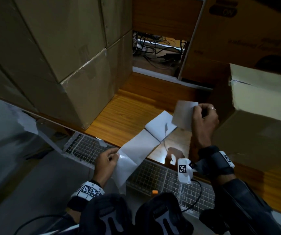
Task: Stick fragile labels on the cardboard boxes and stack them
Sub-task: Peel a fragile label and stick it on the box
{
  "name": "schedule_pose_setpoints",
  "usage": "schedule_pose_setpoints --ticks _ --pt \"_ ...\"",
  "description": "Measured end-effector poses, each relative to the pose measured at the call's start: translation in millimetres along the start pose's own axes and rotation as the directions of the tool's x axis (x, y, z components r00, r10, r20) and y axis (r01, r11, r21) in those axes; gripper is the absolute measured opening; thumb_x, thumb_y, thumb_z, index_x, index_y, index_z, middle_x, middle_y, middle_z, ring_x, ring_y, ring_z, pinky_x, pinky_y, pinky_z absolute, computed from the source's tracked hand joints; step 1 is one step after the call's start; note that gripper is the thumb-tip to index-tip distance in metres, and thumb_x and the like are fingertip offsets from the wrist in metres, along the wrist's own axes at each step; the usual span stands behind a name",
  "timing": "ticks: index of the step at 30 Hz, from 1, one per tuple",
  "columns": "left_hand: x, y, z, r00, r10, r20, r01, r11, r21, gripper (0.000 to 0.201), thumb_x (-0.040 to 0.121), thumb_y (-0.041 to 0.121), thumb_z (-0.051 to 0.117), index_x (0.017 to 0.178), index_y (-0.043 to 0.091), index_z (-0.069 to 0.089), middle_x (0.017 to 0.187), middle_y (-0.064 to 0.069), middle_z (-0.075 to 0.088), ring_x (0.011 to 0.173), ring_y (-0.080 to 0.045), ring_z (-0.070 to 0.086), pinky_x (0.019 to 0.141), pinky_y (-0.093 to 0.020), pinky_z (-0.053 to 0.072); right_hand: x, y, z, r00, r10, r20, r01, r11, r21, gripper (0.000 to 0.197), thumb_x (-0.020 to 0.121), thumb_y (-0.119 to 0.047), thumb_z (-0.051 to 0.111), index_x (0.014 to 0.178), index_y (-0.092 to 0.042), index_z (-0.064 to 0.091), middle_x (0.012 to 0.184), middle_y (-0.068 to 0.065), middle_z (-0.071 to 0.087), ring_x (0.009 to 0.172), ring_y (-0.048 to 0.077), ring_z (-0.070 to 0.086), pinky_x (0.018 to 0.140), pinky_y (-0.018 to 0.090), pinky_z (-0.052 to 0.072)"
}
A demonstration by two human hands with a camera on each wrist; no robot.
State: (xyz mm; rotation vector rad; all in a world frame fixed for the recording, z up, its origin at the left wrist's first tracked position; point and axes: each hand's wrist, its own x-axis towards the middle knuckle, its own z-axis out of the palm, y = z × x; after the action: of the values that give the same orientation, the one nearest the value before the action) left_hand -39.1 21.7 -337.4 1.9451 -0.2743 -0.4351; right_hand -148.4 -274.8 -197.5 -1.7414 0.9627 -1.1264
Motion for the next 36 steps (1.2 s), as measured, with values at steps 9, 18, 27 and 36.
schedule_pose_setpoints --ticks 9,18,27,36 --pt "-5.1 72.6 2.2 0.955 0.233 0.185 -0.216 0.970 -0.110 0.029 0.100 0.035 0.059 0.117 0.016 0.074 0.107 0.001 0.077 0.104 -0.013 0.070 0.084 -0.036 0.058 -48.6 -1.6 -0.4 0.799 -0.509 0.320 0.534 0.845 0.010 0.005 0.101 -0.018 0.063 0.100 -0.018 0.068 0.096 -0.005 0.066 0.081 0.011 0.060 0.068 0.029 0.051" --pt "-15.2 124.1 49.2 0.787 0.024 0.617 0.340 0.817 -0.466 0.037 0.101 0.032 0.056 0.126 0.006 0.066 0.122 -0.019 0.071 0.104 -0.028 0.072 0.084 -0.042 0.060 -113.7 47.5 -31.3 0.429 -0.680 0.595 0.872 0.484 -0.075 0.012 0.096 -0.019 0.071 0.106 -0.014 0.075 0.104 0.008 0.070 0.087 0.026 0.064 0.071 0.039 0.050" --pt "-15.3 143.5 86.5 0.847 0.115 0.520 0.171 0.866 -0.470 0.022 0.096 0.010 0.064 0.117 0.004 0.068 0.115 -0.014 0.074 0.108 -0.032 0.071 0.082 -0.037 0.061 -108.1 53.2 -81.9 0.875 -0.322 0.361 0.396 0.905 -0.154 0.026 0.091 -0.036 0.077 0.106 -0.021 0.062 0.105 -0.011 0.056 0.096 0.005 0.054 0.075 0.017 0.045" --pt "-1.1 165.6 105.7 0.462 0.359 0.811 -0.765 0.624 0.159 0.041 0.084 0.051 0.060 0.105 0.019 0.074 0.100 0.004 0.076 0.089 -0.009 0.070 0.074 -0.041 0.059 -59.9 29.5 -129.9 0.853 -0.380 0.358 0.481 0.839 -0.255 0.054 0.089 -0.047 0.070 0.133 -0.018 0.059 0.127 0.000 0.060 0.119 0.020 0.054 0.095 0.036 0.046"
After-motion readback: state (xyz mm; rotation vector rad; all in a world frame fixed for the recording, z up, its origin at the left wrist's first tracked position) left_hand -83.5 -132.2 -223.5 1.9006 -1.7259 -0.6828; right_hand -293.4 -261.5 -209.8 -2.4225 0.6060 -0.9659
